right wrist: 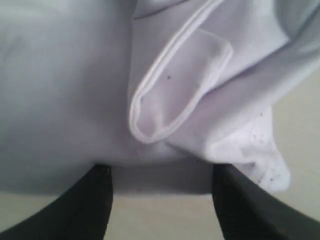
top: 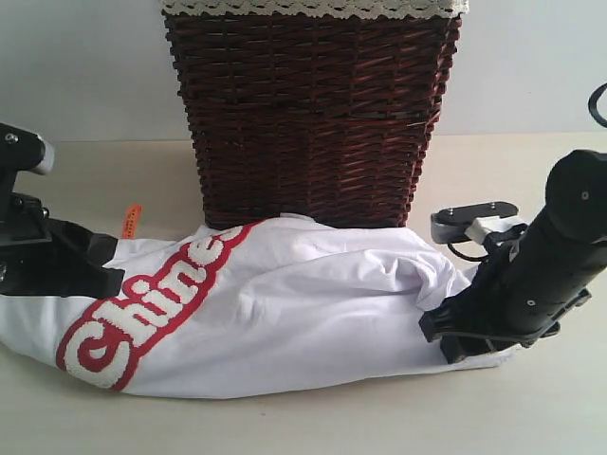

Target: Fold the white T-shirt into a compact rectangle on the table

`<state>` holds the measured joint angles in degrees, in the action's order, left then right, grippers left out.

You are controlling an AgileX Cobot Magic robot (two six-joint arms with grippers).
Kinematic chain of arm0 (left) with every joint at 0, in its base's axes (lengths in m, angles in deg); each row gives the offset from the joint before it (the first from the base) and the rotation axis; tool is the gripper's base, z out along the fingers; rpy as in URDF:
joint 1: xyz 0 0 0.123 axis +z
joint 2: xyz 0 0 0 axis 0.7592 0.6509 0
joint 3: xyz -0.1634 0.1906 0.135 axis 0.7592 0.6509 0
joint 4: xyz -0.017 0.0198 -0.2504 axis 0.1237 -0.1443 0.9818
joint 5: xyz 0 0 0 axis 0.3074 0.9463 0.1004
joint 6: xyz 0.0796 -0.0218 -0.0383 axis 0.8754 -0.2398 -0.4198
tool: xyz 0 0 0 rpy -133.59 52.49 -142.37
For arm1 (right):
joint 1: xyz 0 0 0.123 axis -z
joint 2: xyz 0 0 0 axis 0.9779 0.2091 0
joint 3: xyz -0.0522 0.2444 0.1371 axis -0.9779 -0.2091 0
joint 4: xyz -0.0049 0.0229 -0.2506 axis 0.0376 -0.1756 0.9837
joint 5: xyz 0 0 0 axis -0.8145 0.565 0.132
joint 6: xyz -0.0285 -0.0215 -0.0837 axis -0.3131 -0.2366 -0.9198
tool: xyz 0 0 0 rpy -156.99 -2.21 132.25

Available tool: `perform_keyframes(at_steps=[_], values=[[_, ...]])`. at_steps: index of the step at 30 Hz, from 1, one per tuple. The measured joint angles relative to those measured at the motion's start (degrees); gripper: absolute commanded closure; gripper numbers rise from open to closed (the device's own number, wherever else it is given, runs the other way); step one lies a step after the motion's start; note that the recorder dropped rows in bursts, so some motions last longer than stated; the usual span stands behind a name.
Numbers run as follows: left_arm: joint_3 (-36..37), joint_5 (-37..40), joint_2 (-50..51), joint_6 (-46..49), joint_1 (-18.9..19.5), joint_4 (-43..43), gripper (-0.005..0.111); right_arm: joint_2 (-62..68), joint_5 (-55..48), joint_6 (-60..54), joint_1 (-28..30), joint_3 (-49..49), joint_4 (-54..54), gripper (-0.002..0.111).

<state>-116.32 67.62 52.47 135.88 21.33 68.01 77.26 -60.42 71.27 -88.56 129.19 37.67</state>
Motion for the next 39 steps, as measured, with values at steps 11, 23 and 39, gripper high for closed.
perform_keyframes(at_steps=[11,23,39], values=[[0.0,3.3,0.0,0.0,0.0,0.0,0.062,4.5,8.1,-4.6,0.1,0.1,-0.5,0.108],[1.6,7.2,-0.1,0.5,0.0,0.0,0.062,-7.3,11.7,3.3,0.4,10.8,-0.9,0.093],[5.7,3.7,10.6,3.8,0.0,-9.2,0.052,-7.3,-5.4,-1.2,0.4,16.5,-4.8,0.052]])
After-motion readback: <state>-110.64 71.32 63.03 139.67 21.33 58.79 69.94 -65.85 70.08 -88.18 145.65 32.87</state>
